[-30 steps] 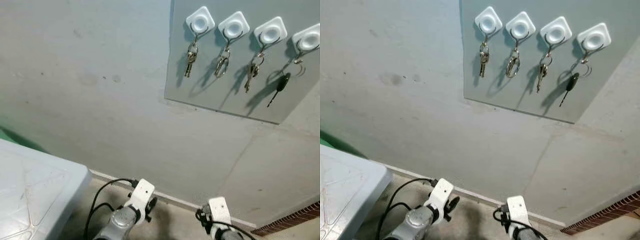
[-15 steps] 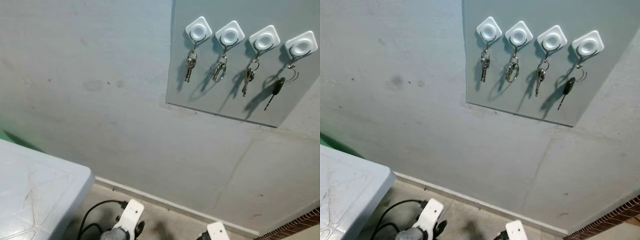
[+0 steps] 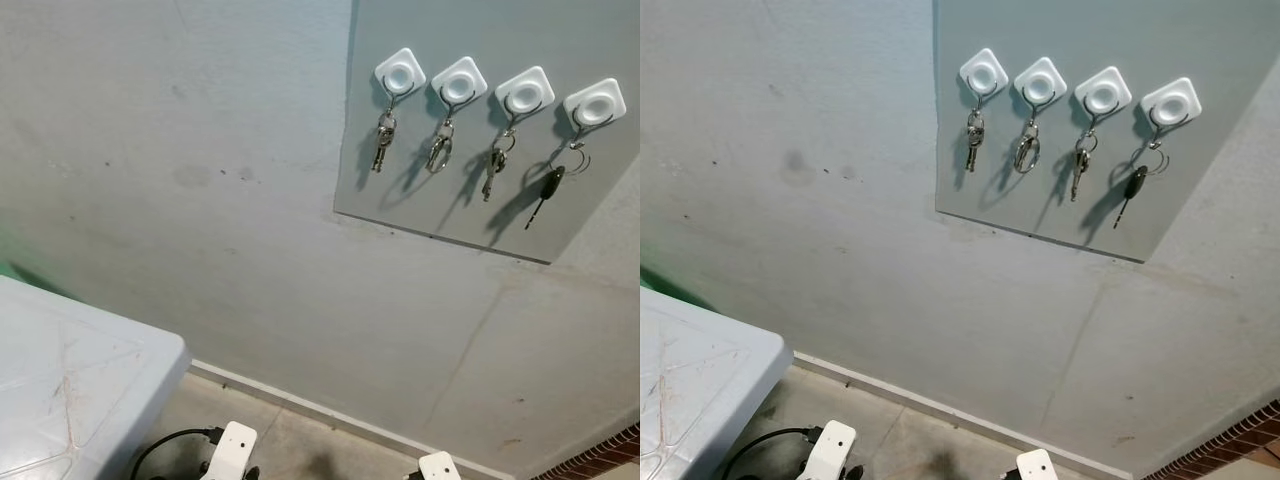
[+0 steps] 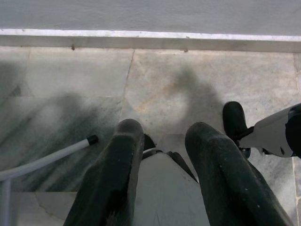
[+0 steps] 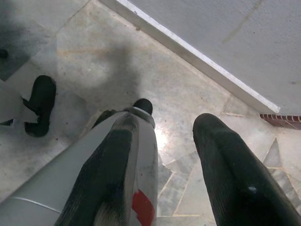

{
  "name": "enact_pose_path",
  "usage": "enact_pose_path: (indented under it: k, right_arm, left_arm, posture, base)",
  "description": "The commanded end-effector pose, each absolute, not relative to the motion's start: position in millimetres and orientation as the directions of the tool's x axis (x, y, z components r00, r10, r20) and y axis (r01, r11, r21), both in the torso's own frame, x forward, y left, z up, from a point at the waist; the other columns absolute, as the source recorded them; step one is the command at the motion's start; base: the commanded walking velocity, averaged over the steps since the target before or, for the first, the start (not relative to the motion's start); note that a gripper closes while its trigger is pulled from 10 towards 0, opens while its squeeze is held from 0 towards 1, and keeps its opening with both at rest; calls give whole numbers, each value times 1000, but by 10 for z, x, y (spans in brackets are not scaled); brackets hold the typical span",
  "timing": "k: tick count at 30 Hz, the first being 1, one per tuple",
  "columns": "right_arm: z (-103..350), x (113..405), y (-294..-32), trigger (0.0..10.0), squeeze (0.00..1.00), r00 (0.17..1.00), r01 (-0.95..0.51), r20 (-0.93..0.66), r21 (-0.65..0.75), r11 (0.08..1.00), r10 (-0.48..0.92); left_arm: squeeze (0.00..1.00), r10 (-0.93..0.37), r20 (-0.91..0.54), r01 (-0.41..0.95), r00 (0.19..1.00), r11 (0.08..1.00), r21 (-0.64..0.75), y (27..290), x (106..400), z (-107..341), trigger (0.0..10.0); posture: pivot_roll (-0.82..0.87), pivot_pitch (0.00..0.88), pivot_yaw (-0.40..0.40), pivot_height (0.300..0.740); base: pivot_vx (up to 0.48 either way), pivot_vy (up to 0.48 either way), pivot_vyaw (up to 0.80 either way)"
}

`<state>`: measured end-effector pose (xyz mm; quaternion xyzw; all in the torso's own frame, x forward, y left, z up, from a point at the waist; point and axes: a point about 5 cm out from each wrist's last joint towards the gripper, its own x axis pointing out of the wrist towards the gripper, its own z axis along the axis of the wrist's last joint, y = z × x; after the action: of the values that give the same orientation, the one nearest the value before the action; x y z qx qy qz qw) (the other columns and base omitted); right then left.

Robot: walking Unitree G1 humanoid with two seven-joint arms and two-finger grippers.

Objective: Hang keys on a hook

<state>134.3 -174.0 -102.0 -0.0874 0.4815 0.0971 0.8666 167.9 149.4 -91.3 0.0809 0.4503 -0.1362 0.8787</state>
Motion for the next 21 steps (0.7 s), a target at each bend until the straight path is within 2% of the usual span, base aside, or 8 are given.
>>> enact_pose_path:
  k: [1,7,21]
  right_arm:
    - [-1075,1199,-1739,10000,0,466,-249,-881,-47,967,77]
    - [-1090,1162,-1749,10000,0,445,-233,-893,-47,971,63]
    - [-1103,1110,-1802,10000,0,423,-229,-905,-52,972,51]
  left_arm:
    - [0,-164,-811,308,561,951,20,1501,1691,-907,10000]
    - [0,-176,-802,319,571,948,19,1447,1753,-882,10000]
    - [0,-185,-801,346,569,938,29,1423,1790,-867,10000]
  posture:
    - [111,4,-18,740]
    - [110,0,-18,740]
    - [109,0,-19,740]
  base:
    - [0,0,0]
    - [0,0,0]
    - [0,0,-623]
